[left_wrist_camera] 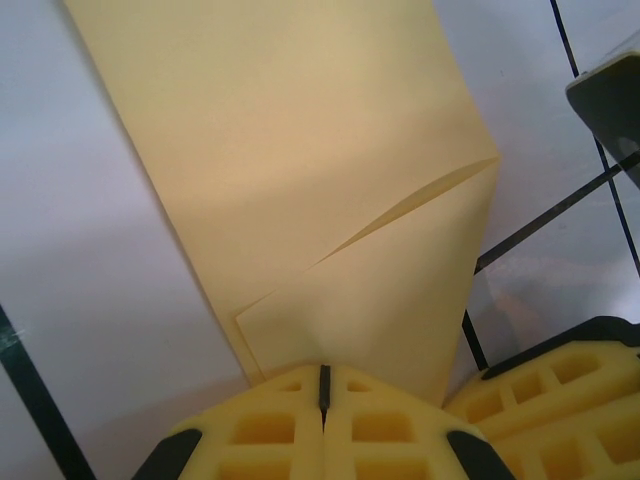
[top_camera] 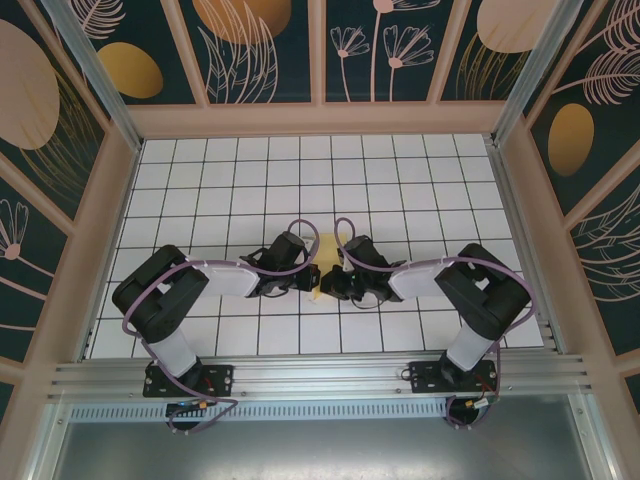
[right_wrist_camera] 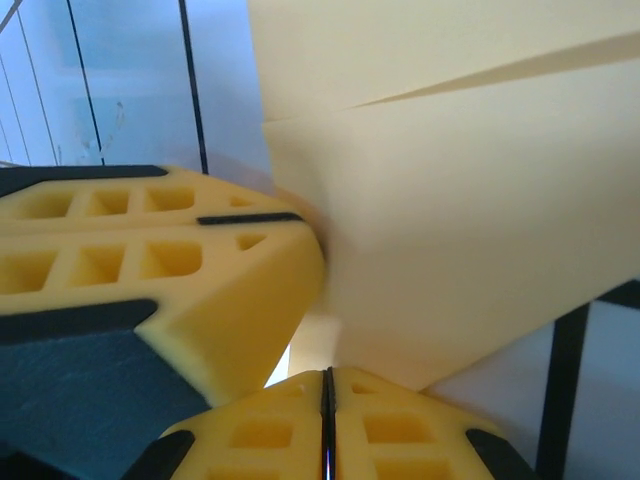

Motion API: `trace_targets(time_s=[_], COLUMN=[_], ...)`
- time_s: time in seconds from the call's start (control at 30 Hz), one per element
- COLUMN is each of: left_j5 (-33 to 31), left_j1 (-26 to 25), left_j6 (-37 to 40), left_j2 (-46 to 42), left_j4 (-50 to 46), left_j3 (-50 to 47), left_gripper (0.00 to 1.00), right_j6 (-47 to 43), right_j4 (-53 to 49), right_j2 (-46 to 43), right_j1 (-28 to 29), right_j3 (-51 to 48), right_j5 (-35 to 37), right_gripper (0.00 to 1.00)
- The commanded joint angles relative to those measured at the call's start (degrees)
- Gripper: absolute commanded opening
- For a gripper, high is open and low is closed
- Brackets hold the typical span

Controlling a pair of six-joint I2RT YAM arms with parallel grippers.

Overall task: Fold a paper plane with a square sheet of paper (pick it up from the middle)
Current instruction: Third fold the triangle at the center of the table.

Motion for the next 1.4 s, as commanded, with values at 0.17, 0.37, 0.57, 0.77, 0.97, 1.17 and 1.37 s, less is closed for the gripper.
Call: trace_targets(time_s=[0.17,0.37,0.57,0.77,0.97,1.17,1.37], left_j5=[-4.3,-4.3,-4.6,-4.5,-4.3,-4.3,-4.5], left_j1=[0.5,0.5,0.5,0.5,0.6,0.5,0.6], left_j6=[0.8,0.8,0.8,0.6,0.7,0.7,0.7], left_j2=[2.3,2.3,2.2,2.2,2.1,2.0,1.9], left_j4=[-8.3,-8.3,-8.6,-8.5,-8.6,-8.7,-8.6], left_j3=[-1.5,-1.4,-1.5,-1.4,-1.4,-1.4,-1.7], left_gripper=[0.00,0.00,0.00,0.00,0.00,0.00,0.00], right_j6=[1.9,2.8,2.6,2.8,3.9,4.2,3.3], right_j4=[3.1,5.7,4.2,4.0,5.4,2.4,-4.0], right_j2=[-1.5,2.5,0.4,-2.2,-0.2,4.1,3.7], right_j1=[2.5,2.8,3.4,4.8,5.4,5.5,6.2], right_j3=[-0.8,-1.3,-1.4,-1.1,-1.6,0.0,2.9], right_j5=[0.3,0.8,1.5,2.1,2.6,4.4,6.7], right_gripper=[0.12,0.12,0.12,0.12,0.12,0.11,0.11])
